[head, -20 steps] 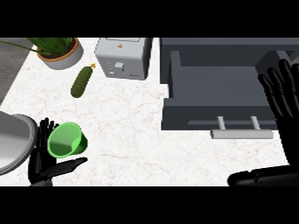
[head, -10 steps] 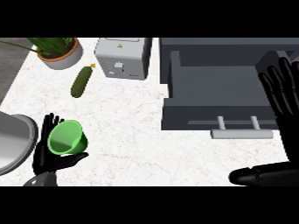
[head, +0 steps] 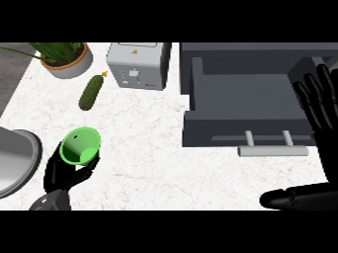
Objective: Pick up the cup, place it into the drawer and close the drawer
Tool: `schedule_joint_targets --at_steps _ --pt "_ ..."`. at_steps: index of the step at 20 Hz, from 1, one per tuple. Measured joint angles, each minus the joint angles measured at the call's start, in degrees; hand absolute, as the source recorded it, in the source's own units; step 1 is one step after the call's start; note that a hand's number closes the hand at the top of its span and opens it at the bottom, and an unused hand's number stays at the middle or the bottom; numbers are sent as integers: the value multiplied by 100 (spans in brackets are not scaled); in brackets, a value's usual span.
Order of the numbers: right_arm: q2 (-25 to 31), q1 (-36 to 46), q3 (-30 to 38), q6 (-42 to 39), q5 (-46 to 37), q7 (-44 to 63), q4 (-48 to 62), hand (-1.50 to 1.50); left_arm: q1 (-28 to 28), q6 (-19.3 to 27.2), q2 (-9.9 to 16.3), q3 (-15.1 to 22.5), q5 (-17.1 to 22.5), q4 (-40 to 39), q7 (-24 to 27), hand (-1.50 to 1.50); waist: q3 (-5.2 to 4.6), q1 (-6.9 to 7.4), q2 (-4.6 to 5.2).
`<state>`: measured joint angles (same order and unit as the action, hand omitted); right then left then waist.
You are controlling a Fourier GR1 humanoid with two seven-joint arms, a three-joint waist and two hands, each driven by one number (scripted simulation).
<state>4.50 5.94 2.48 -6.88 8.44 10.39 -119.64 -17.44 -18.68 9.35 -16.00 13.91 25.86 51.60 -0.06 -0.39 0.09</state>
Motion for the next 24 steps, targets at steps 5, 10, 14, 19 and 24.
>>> schedule_joint_targets --at_steps 5,10,14,19,24 --pt "-2 213 -17 84 -66 109 101 -150 -44 138 -20 42 -67 19 268 150 0 13 1" --pt "64 142 95 21 37 93 42 -150 -59 311 -6 67 -80 256 368 150 3 17 -5" --pt "81 190 88 48 45 203 -53 -150 -201 508 -102 86 -134 214 507 150 1 7 -3" --pt "38 16 44 17 2 96 -88 -150 -76 561 -234 209 -70 862 440 150 7 47 -19" --pt "103 -1 173 -18 94 123 -49 -150 -7 410 -248 463 -11 1703 180 150 8 63 -27"
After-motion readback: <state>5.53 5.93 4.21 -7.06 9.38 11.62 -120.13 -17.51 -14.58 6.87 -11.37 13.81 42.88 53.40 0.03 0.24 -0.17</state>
